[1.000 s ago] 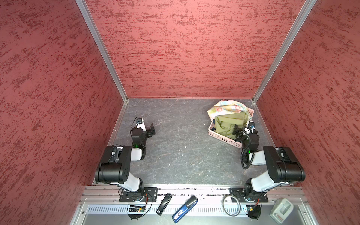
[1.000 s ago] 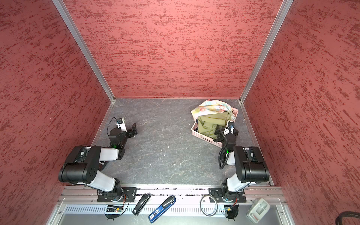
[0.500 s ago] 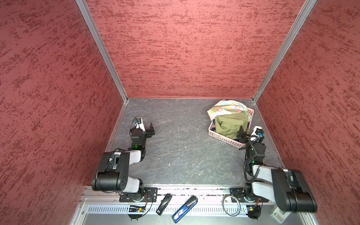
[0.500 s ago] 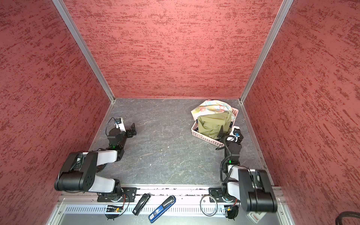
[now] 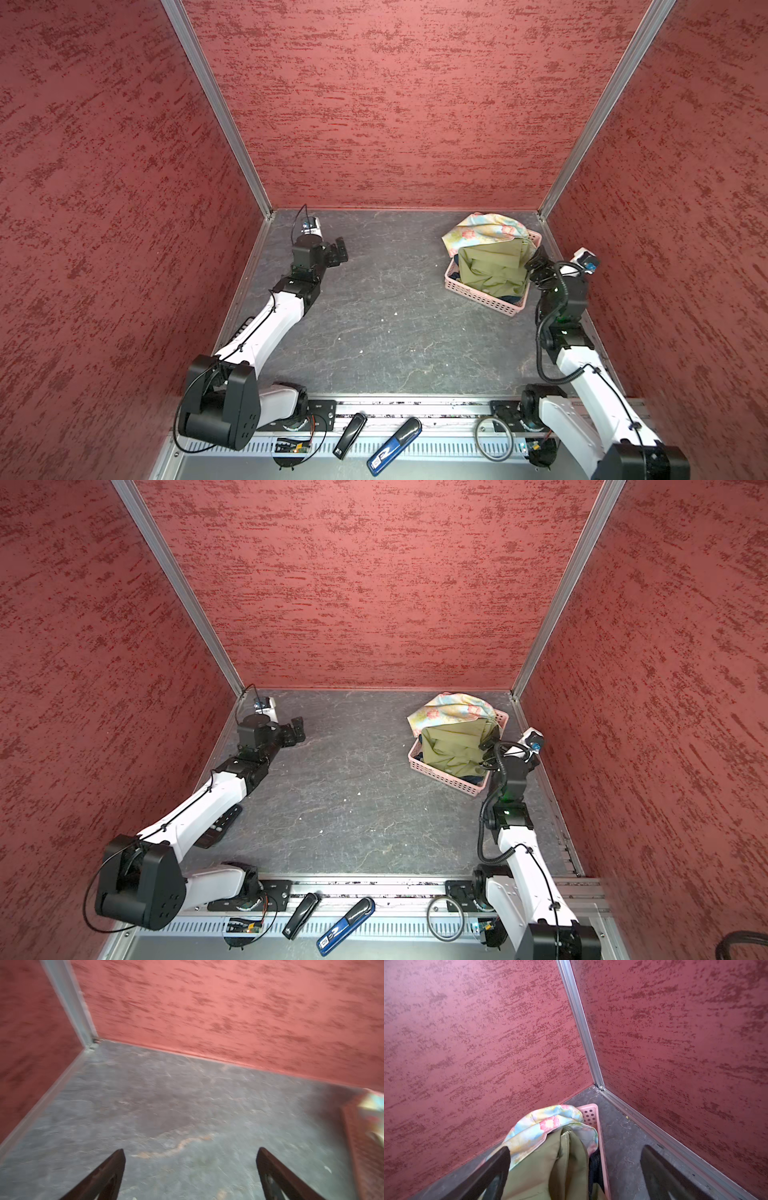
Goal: Fold and stack skirts
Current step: Move the basket to the top-right of the table.
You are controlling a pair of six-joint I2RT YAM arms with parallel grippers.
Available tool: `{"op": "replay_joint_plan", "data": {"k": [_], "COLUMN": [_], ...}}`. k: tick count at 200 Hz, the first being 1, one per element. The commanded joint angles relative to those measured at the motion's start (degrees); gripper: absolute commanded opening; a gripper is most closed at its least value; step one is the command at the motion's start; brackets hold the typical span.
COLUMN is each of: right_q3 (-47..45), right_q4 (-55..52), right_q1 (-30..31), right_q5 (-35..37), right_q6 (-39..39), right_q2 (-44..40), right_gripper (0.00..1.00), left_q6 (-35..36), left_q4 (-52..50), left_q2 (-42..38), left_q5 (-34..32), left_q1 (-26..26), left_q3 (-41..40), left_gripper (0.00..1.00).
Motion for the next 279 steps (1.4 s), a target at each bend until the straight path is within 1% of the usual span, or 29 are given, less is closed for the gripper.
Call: {"op": "replay_joint_plan", "data": {"k": [1,10,17,35,40,50,56,68,83,99,116,131,143,165,188,200,214,249,265,279], "right_q3": [6.25,9.35,12.00,19.75,22.21,26.15,28.12,33.23,38.79,43.44,46.25,49.19,50.87,52.35,49.34,47.14,43.97,33.86,30.62,29.18], "right_q4": [-11.88,-13.21,-13.91,-16.20,-16.55,-16.81,-17.20,-18.50,-20.39,-21.86,-22.41,-24.99,-27.05,-30.00,-30.05,-30.02,-30.29,-29.24,-28.80,-27.60], "right_q1": [3.55,6.31,8.56,16.94,20.25,24.82,26.51,30.40,34.85,36.83,37.49,37.71,37.63,36.37,33.93,32.79,30.73,25.50,23.47,22.67], "right_q5": [2.01,2.58,1.68,1.50,1.04,-0.43,-1.84,-5.23,-6.42,-9.49,-12.58,-12.59,-10.78,-9.03,-8.60,-7.74,-8.31,-7.05,-7.04,-7.94], "right_q6": [4.91,4.29,3.64,1.71,0.88,0.39,0.57,1.63,2.57,5.08,8.31,9.27,10.27,11.81,13.45,13.65,13.92,13.11,11.78,9.06], "right_q2": [1.05,2.95,5.15,13.23,16.67,22.70,25.91,34.93,44.43,51.97,57.32,61.58,64.30,67.42,67.37,65.92,63.79,55.32,52.71,51.52], "right_gripper": [0.98,0.98,0.98,0.98,0.98,0.98,0.98,0.98,0.98,0.98,0.98,0.98,0.99,0.99,0.99,0.99,0.99,0.99,0.99,0.99], "left_q6": [-1.94,-2.41,-3.21,-4.45,-4.48,-5.23,-5.87,-7.59,-9.94,-11.30,-11.76,-11.98,-12.02,-11.84,-12.75,-13.22,-13.60,-13.79,-13.80,-13.79], "left_q4": [-9.05,-10.31,-11.79,-16.97,-18.88,-22.52,-24.74,-27.19,-28.04,-28.70,-30.90,-31.94,-31.81,-31.15,-28.93,-28.04,-27.21,-26.00,-25.28,-24.55], "left_q2": [-0.03,0.32,0.79,2.47,2.98,4.00,4.42,4.68,3.69,1.65,0.39,-0.13,-0.44,-0.18,0.02,0.15,0.32,0.98,1.55,2.24], "left_q5": [6.42,9.46,11.56,14.07,14.72,15.37,16.26,19.44,23.74,24.30,24.81,27.05,27.55,28.03,28.75,28.83,28.94,28.60,28.44,28.02], "left_q1": [-3.29,-3.62,-3.66,-3.57,-3.49,-3.26,-2.78,-1.07,1.44,3.34,5.67,7.91,8.74,8.73,8.39,8.16,7.95,7.08,6.63,6.23], "left_q3": [3.44,4.42,5.22,8.54,9.65,11.92,13.18,14.61,14.57,13.77,14.08,14.30,13.97,13.45,12.02,11.57,10.92,10.58,10.63,10.84], "left_gripper": [0.99,1.00,1.00,1.00,1.00,1.00,1.00,1.00,1.00,1.00,1.00,1.00,1.00,1.00,1.00,1.00,1.00,1.00,1.00,1.00]}}
